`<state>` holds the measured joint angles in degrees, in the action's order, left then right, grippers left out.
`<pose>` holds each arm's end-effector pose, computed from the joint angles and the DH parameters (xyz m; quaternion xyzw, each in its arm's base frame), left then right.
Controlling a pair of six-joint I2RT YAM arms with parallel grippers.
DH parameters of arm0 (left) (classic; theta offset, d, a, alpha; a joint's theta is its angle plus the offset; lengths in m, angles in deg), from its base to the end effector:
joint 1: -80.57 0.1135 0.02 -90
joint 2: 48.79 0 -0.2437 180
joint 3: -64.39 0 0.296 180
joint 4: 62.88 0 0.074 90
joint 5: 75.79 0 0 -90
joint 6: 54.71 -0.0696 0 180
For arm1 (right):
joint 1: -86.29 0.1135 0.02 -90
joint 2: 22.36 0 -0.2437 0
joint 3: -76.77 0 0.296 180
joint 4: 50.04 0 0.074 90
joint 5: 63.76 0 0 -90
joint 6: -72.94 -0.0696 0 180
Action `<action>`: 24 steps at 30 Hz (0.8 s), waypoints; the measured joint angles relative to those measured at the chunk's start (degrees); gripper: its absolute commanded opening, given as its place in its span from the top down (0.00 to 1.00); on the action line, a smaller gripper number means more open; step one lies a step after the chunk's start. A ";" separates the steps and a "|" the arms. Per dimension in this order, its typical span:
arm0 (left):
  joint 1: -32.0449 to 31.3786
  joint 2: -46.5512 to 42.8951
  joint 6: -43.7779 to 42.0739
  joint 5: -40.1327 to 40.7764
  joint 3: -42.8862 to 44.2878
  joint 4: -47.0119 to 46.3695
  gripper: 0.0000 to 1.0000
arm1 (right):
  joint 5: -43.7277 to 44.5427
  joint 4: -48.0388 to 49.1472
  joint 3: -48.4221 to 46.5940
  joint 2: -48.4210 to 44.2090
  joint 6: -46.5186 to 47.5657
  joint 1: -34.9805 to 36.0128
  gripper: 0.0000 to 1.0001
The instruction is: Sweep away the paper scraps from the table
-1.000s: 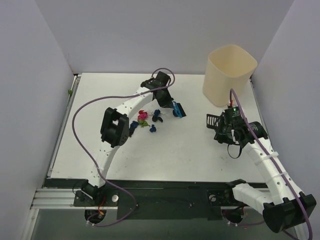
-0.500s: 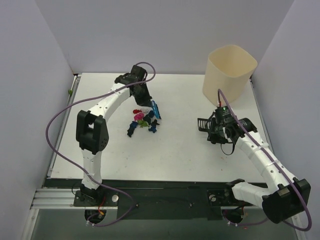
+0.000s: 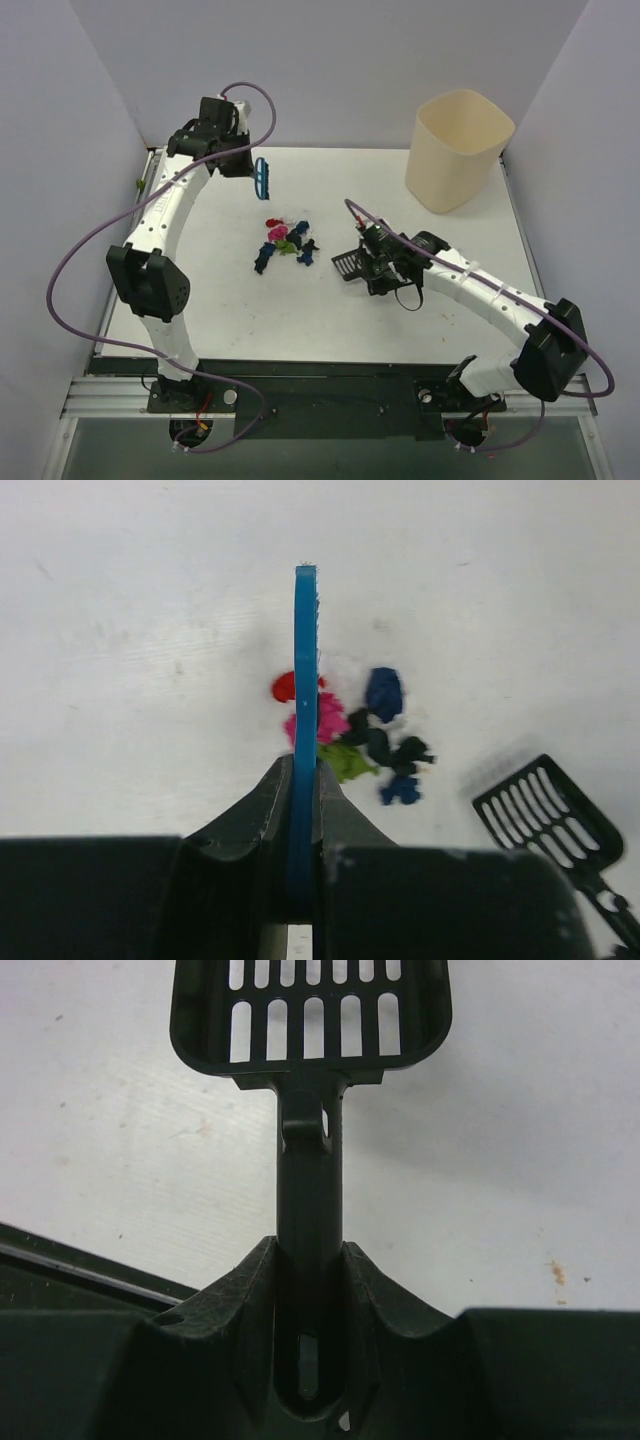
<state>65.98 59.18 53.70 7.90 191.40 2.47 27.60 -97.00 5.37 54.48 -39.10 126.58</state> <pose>0.4567 -0.1268 0.3383 -0.0104 0.9270 -0.1545 0.3417 0.2656 0.2230 0.2090 -0.1463 0.9352 0.1571 0.2816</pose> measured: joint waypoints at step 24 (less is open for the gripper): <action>-7.52 22.38 -49.24 19.45 9.44 -0.15 1.00 | -3.74 -0.87 -8.96 14.47 7.63 8.50 1.00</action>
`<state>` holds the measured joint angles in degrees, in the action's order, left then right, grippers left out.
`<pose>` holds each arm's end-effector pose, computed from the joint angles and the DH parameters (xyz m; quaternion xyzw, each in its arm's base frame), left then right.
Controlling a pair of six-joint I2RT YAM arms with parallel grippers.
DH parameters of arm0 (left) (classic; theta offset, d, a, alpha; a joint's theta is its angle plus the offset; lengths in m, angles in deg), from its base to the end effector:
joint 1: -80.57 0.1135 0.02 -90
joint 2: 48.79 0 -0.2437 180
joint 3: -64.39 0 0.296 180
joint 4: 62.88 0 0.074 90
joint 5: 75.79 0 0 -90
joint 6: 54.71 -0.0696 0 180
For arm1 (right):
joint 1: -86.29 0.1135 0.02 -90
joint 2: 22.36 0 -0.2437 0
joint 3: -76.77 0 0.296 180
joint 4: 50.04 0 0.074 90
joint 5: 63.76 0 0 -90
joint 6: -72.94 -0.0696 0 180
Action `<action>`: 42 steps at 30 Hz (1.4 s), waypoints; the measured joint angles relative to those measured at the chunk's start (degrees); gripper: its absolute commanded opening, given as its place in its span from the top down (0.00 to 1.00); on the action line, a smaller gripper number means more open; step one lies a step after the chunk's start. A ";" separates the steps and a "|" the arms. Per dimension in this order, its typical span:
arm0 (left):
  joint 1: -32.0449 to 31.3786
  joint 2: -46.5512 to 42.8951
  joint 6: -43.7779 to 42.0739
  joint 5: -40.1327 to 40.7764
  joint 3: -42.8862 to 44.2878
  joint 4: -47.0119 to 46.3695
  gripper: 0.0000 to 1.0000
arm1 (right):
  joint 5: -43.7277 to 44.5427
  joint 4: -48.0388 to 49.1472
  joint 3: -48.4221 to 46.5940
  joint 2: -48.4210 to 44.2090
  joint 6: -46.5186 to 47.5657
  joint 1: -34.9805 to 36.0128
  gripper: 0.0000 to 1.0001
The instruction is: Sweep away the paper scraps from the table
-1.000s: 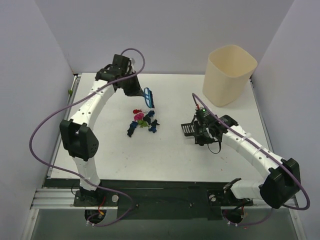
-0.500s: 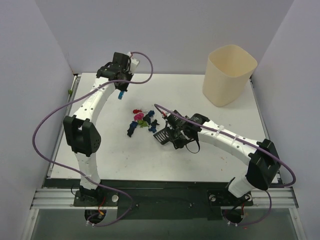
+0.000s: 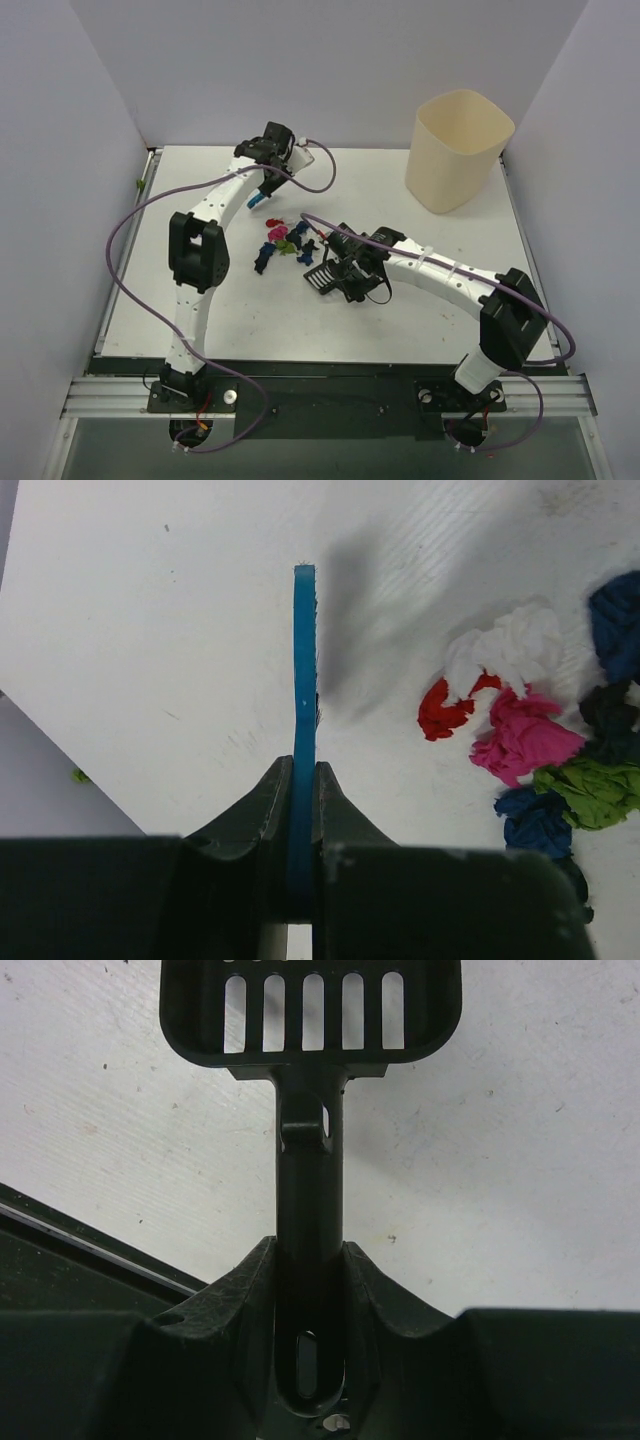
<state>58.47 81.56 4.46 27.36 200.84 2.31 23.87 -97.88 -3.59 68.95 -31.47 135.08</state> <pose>0.5109 -0.1903 0.2090 0.3994 0.8708 0.1302 0.2556 0.2551 0.2957 0.1781 -0.2899 0.9183 0.1579 0.2186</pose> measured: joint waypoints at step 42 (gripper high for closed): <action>-13.18 -3.98 -1.20 -22.99 -0.70 16.17 1.00 | -0.92 1.49 -4.79 5.14 1.95 -2.75 1.00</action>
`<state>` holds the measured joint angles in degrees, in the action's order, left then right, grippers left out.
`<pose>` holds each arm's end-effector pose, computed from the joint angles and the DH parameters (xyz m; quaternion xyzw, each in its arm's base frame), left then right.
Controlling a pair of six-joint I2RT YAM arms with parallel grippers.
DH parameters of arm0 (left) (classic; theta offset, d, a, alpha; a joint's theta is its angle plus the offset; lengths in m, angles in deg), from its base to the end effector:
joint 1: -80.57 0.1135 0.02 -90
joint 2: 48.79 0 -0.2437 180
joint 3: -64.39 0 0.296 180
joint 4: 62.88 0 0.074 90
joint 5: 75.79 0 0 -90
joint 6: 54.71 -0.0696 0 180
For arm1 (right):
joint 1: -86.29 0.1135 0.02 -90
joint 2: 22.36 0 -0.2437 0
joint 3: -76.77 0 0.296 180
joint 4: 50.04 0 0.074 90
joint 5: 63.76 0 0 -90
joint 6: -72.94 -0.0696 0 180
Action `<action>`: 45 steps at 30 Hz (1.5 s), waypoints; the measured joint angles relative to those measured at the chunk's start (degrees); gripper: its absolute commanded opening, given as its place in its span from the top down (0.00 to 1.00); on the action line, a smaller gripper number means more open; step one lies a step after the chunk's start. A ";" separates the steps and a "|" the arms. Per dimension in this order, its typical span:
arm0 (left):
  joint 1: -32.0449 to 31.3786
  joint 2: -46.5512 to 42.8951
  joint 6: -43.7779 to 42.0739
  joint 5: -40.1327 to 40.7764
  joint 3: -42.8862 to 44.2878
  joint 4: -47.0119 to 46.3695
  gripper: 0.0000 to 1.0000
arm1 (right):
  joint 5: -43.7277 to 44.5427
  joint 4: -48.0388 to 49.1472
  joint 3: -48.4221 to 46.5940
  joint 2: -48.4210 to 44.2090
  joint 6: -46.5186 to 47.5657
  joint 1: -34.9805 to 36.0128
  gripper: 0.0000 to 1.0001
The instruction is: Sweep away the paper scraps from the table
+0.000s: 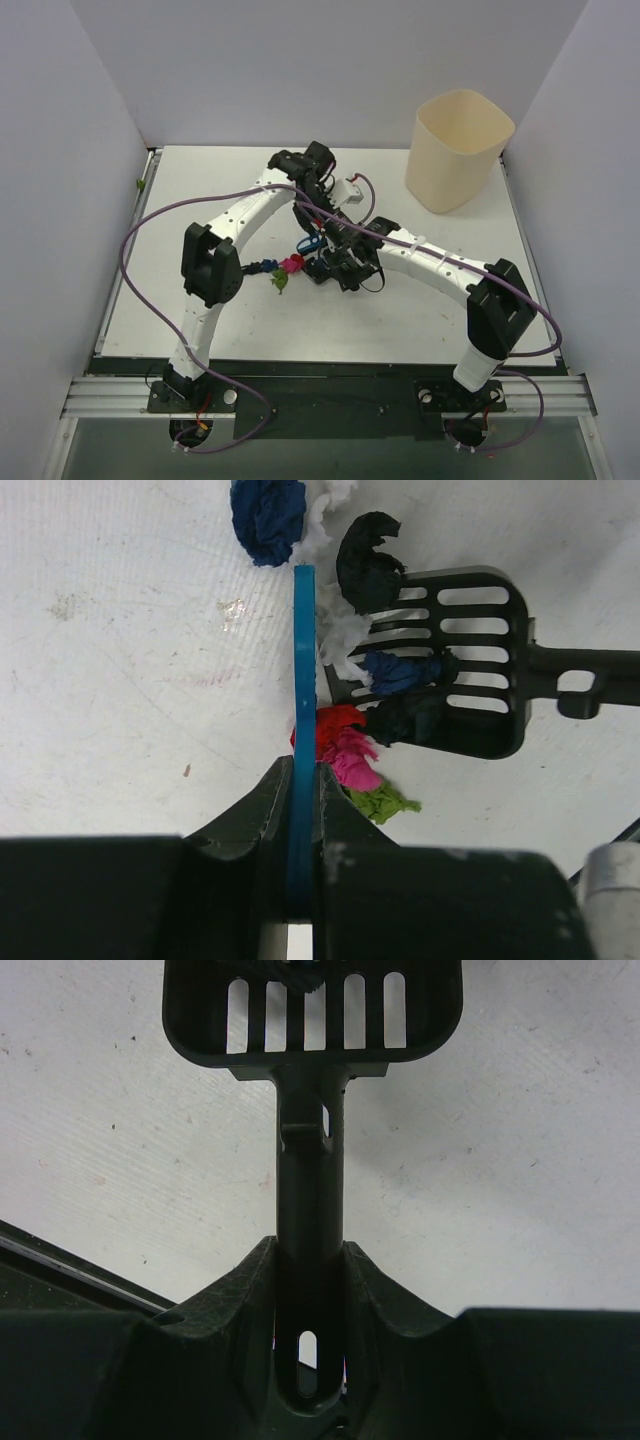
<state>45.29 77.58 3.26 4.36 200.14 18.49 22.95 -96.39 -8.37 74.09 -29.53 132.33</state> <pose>0.4018 -0.2989 0.2224 0.5565 0.8116 -0.0892 0.1535 0.2848 0.3011 0.1764 -0.2849 0.9168 0.1601 0.2294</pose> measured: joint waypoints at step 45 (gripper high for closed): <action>12.55 -29.22 36.61 16.76 -22.14 -14.43 1.00 | 10.60 4.66 1.95 -19.85 -2.27 -1.92 1.00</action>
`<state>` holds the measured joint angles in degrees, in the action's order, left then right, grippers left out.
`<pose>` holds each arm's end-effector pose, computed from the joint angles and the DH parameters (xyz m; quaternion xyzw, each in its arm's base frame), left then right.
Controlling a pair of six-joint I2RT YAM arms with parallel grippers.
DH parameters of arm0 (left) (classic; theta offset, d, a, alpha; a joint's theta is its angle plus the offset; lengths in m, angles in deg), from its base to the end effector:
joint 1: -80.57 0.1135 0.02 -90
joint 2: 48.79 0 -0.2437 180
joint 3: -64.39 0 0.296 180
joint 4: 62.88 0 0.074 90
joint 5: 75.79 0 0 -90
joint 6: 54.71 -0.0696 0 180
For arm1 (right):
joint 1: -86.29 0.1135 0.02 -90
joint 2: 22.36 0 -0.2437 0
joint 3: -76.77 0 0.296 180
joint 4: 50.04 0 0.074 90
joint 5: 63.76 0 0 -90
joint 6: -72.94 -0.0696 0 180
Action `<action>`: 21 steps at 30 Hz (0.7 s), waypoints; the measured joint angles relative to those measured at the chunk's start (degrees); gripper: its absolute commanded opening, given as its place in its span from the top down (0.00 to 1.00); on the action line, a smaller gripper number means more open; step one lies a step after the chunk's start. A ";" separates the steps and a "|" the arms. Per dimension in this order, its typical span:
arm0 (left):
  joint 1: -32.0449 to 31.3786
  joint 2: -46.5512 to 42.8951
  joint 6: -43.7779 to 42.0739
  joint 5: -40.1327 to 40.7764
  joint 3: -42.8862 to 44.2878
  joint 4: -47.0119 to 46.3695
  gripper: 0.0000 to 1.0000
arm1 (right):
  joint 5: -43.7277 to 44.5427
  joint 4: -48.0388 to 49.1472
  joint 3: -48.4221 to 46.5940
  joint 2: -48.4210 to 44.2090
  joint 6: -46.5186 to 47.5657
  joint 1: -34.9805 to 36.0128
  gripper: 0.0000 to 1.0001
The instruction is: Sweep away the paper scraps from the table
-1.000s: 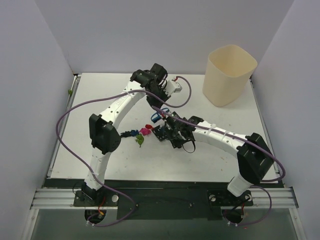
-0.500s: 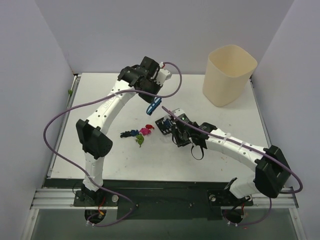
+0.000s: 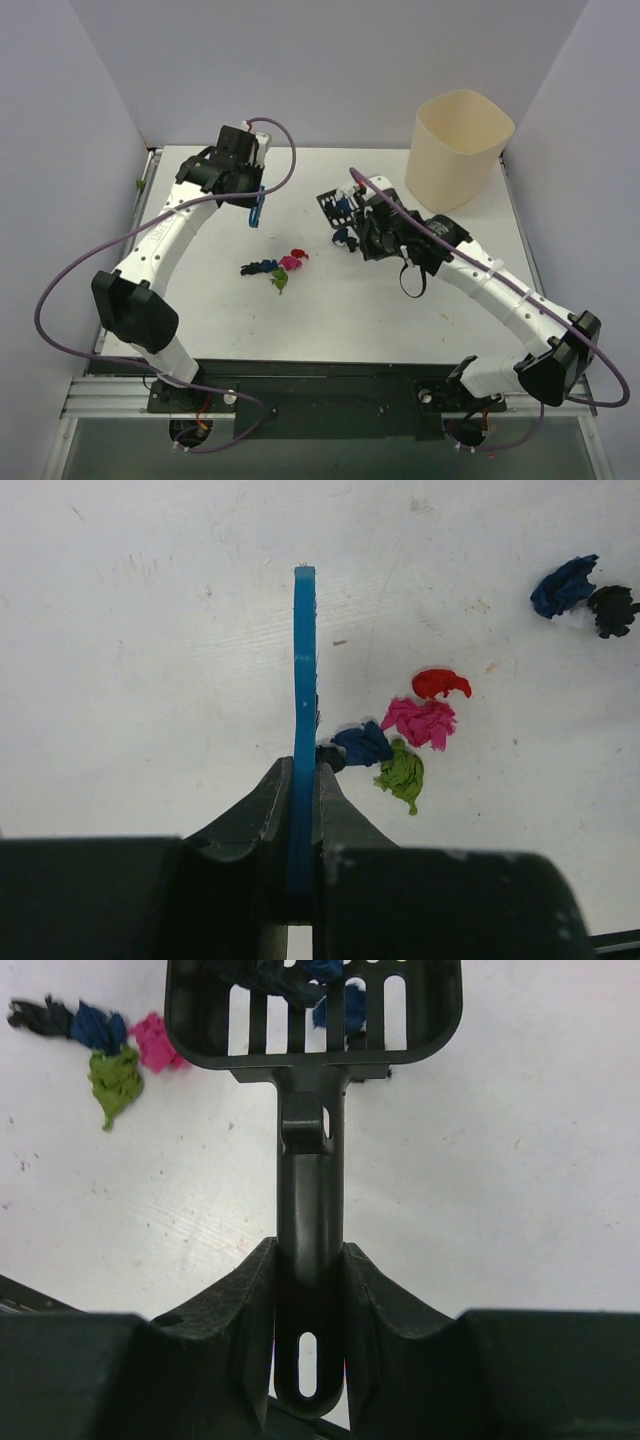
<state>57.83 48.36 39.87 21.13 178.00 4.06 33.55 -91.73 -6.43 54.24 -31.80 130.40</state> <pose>0.3954 -0.1566 0.3288 0.1281 0.9308 -0.0245 0.3413 0.2751 0.2544 0.3024 -0.1961 0.8641 0.1768 0.4286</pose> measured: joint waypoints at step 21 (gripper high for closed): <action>0.35 -11.26 2.05 -1.92 -18.67 -5.53 1.00 | -0.17 -21.59 -36.92 10.67 -1.75 -21.99 1.00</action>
<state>58.18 37.10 41.92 19.20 159.33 -1.47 33.38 -113.33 -43.35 64.91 -33.55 108.42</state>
